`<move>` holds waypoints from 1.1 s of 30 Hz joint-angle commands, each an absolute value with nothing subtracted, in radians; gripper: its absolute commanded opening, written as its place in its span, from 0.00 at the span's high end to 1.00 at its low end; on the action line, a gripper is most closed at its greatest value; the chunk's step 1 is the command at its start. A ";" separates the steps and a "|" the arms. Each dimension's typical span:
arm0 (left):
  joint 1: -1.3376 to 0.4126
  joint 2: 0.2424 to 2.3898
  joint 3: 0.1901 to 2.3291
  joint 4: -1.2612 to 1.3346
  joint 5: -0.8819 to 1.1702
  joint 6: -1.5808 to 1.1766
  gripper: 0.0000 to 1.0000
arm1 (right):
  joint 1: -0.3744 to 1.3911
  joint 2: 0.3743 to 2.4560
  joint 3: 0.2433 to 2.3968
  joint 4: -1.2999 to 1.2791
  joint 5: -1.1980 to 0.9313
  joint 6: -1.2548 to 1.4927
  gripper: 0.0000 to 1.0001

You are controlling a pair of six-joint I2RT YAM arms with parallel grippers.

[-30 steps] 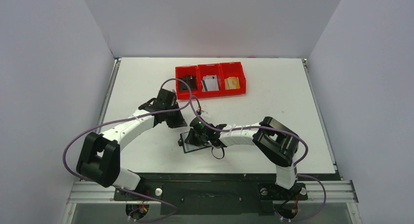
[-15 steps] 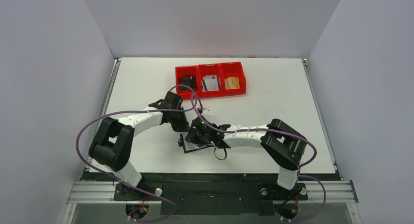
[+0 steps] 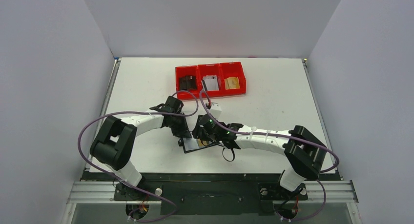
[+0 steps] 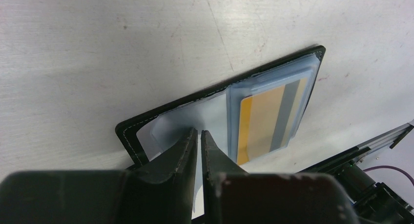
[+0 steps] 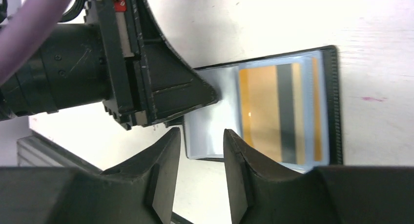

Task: Take the credit cards out of the card holder
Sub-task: Remove the credit card from the card holder.

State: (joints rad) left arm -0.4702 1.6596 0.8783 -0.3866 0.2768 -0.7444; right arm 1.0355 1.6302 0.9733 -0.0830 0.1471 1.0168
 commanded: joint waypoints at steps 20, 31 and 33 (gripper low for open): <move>-0.537 1.588 0.789 -0.179 0.378 -0.788 0.84 | 0.938 1.686 0.992 -0.284 0.261 0.867 0.61; -0.537 1.573 0.761 -0.168 0.343 -0.777 0.80 | 0.974 1.723 1.013 -0.305 0.268 0.884 0.78; -0.537 1.582 0.753 -0.151 0.351 -0.778 0.80 | 0.980 1.725 1.011 -0.306 0.267 0.891 0.81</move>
State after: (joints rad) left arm -0.5350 1.5860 0.7677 -0.2195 0.3511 -0.7811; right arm 0.9653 1.7111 0.9825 -0.2966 0.2543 0.8791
